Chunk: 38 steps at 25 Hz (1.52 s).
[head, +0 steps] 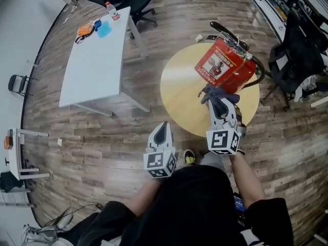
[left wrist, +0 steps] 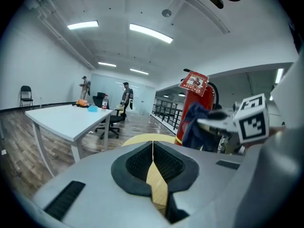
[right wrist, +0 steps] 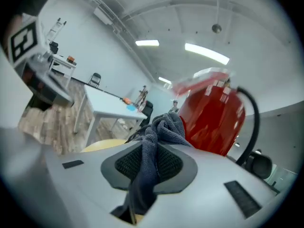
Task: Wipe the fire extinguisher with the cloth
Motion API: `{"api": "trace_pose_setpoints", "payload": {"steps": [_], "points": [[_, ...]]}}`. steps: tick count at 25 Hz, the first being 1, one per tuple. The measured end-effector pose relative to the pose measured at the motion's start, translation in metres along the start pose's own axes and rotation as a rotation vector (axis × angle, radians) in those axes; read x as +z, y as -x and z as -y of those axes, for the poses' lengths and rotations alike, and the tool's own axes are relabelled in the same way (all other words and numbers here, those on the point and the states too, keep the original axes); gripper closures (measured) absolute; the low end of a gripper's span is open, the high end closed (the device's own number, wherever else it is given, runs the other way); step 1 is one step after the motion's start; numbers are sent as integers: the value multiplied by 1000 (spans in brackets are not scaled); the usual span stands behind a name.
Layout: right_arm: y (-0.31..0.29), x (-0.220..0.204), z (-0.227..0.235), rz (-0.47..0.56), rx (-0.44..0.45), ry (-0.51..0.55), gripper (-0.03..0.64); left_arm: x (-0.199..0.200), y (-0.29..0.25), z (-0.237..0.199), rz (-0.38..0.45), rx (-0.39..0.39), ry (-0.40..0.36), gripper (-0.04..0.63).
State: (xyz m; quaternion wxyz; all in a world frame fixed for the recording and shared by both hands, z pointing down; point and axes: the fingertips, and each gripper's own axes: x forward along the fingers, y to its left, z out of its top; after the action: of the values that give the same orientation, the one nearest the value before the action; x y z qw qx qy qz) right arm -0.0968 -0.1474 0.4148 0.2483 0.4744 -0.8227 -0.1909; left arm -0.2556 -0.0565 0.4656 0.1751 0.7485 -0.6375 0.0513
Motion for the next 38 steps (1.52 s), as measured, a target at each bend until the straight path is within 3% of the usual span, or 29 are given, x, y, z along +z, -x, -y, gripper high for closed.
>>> {"api": "trace_pose_setpoints", "payload": {"steps": [2,4,6,10,12,16,19,22,25,28,31,35,38], "points": [[19,63,42,149,-122,-18,538,0,2,-1,3,-5,2,571],[31,100,77,205,-215,-80,538,0,0,-4,8,-12,7,571],[29,110,92,164,-220,-104,538,3,0,-8,14,-18,18,571],[18,114,80,165,-187,77,538,1,1,-12,6,-13,35,571],[15,108,69,173,-179,87,538,-1,-2,-7,-3,-16,34,571],[-10,69,26,101,-89,83,538,-9,-1,-2,-13,-21,28,571],[-25,29,-1,49,-99,109,538,-16,3,3,-24,-19,19,571],[-45,-12,-31,-19,-83,30,538,-20,8,-1,-39,-7,5,571],[-68,-64,-71,-123,23,-26,538,-23,12,-10,-56,15,-10,571],[-69,-122,-106,-209,132,63,538,-34,15,-12,-91,25,-23,571],[-62,-154,-121,-222,219,205,538,-40,13,-11,-113,21,-34,571],[-43,-191,-127,-231,309,373,538,-40,8,-6,-120,1,-44,572],[-28,-210,-111,-244,345,432,538,-40,3,-4,-117,-11,-38,571]]}}
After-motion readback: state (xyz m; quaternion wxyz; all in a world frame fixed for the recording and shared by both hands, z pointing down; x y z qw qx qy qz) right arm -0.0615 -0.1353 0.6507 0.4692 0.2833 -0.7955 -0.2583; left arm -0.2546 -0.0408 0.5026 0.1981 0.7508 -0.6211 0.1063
